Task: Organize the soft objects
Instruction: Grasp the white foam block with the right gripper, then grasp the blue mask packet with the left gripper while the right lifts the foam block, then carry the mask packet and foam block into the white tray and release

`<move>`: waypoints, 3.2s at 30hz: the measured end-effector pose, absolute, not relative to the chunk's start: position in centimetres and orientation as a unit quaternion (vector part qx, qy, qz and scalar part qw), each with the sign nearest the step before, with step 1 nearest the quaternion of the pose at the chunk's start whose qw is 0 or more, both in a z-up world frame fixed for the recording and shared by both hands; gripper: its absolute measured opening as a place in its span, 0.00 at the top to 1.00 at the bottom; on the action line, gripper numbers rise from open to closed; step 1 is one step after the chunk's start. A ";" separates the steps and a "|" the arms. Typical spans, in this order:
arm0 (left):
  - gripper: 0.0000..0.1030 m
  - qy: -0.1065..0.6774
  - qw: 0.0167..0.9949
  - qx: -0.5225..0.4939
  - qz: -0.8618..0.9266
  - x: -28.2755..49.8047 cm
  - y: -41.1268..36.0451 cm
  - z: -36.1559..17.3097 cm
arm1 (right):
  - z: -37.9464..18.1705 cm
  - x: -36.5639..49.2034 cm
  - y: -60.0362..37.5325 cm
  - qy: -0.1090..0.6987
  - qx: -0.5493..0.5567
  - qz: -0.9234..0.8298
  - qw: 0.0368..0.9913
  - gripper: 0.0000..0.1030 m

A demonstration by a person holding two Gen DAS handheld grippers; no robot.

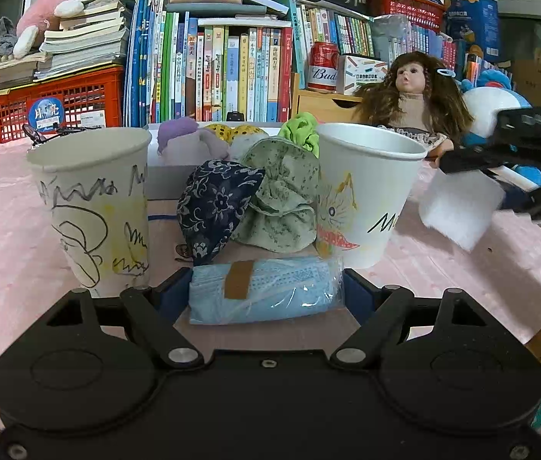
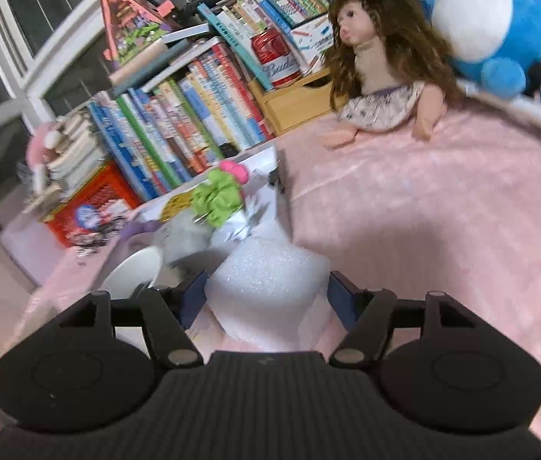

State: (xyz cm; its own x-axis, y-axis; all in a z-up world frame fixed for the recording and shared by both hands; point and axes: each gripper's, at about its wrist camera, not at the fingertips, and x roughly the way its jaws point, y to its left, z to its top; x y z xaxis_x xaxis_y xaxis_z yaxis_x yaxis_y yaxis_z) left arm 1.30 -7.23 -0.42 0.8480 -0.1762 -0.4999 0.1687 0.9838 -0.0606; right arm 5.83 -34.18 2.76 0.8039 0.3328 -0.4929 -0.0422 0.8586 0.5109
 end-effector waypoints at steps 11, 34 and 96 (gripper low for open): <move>0.21 0.256 0.962 -0.001 -0.092 0.7 -7.4 -0.2 | 0.6 2.2 -34.7 0.300 0.261 0.166 0.902 0.24; 0.21 0.248 0.964 0.008 -0.094 0.5 -7.4 0.1 | 3.9 -2.6 -27.7 0.199 -0.077 0.021 0.977 0.27; 0.23 0.250 0.956 0.017 -0.156 11.8 -1.1 16.3 | 12.1 10.0 -26.0 0.221 0.062 0.079 0.970 0.37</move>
